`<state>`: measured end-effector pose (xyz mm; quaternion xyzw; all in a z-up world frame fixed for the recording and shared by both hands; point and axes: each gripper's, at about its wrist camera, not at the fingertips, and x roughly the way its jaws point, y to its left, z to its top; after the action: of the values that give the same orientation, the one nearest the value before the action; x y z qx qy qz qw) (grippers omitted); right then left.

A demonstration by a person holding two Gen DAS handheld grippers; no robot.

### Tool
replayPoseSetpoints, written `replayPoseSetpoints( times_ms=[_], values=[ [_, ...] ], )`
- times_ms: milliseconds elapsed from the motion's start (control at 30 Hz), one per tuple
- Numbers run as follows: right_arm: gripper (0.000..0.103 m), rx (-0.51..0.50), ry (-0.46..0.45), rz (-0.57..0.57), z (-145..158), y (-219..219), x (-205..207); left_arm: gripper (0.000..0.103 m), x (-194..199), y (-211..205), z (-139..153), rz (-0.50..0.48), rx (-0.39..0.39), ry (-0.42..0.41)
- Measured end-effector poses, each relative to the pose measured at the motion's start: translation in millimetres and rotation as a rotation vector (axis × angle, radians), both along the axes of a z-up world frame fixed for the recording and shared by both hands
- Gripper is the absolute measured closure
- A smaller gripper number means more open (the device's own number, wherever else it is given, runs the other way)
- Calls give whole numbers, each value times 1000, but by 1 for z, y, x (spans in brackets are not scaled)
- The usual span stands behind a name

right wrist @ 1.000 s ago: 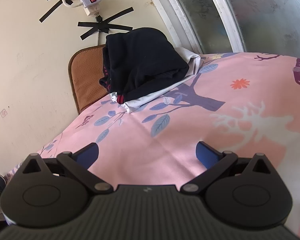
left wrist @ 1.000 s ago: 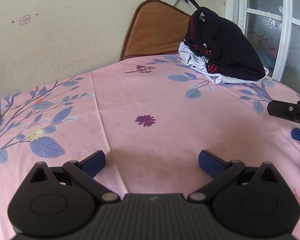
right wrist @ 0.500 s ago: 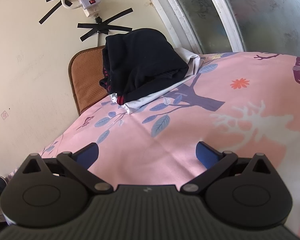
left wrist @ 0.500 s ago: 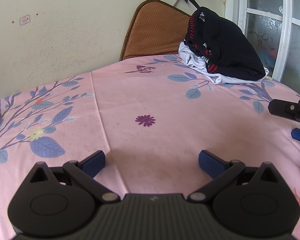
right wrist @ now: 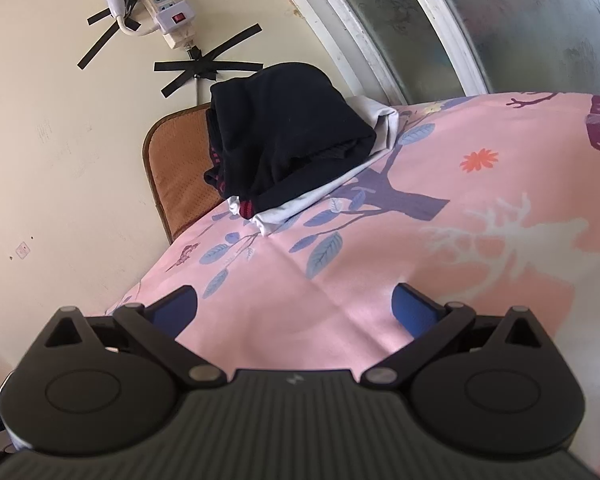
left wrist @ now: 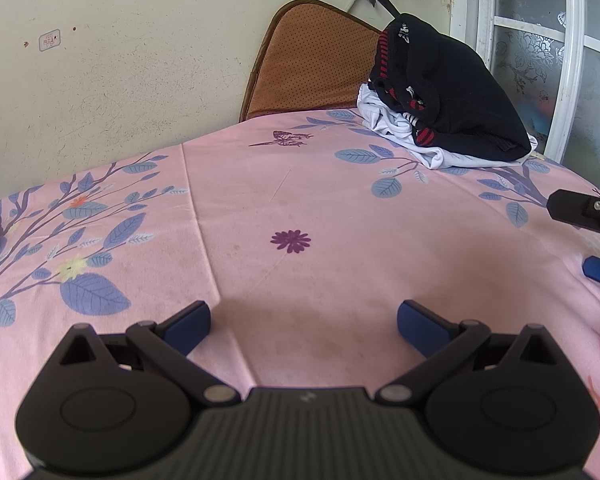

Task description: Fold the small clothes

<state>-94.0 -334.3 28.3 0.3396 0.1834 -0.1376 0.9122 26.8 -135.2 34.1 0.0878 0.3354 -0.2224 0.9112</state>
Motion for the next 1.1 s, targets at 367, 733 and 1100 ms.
replayPoseSetpoints(
  times_ms=[367, 733, 1100],
  values=[
    [0, -11, 5, -3, 1, 1, 1, 0, 0, 0, 0, 0, 0, 0],
    [0, -14, 7, 0, 1, 0, 1, 0, 0, 0, 0, 0, 0, 0],
    [0, -14, 7, 0, 1, 0, 1, 0, 0, 0, 0, 0, 0, 0]
  ],
)
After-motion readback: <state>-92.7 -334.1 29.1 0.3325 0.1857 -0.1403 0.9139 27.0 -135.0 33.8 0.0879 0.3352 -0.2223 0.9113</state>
